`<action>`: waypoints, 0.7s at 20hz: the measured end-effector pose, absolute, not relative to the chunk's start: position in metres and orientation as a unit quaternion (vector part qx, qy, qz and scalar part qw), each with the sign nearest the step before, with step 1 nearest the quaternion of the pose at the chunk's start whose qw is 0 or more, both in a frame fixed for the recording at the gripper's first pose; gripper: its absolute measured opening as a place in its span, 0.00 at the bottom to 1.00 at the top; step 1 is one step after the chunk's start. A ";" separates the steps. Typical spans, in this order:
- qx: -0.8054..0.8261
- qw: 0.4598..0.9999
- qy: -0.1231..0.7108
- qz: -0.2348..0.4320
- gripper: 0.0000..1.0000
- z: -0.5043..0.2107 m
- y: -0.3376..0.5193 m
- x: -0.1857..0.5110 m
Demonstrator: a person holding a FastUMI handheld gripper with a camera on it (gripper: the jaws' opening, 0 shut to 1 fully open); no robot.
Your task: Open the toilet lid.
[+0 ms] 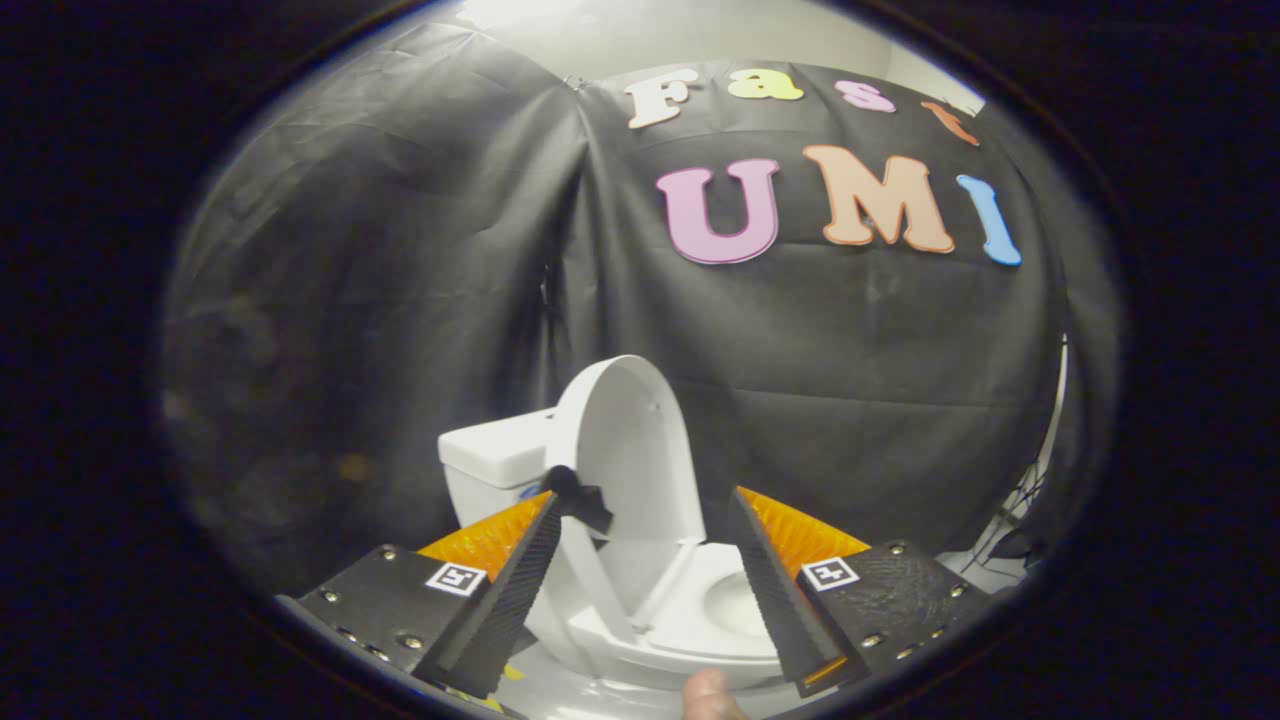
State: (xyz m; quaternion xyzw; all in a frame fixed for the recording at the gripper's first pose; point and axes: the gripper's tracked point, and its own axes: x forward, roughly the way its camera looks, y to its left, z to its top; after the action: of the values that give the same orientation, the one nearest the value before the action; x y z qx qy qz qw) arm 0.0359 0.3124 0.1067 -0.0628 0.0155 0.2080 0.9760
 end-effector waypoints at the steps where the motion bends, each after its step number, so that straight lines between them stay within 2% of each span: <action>1: -0.064 0.978 0.011 0.197 0.99 0.110 0.298 0.039; 10: -0.027 0.993 -0.018 0.113 0.99 0.117 0.172 0.056; 14: -0.006 0.996 -0.003 0.094 0.99 0.106 0.123 0.064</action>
State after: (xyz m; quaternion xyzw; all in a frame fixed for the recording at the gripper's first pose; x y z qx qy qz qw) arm 0.0638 0.1228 0.1064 -0.0063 -0.0029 0.0943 0.9955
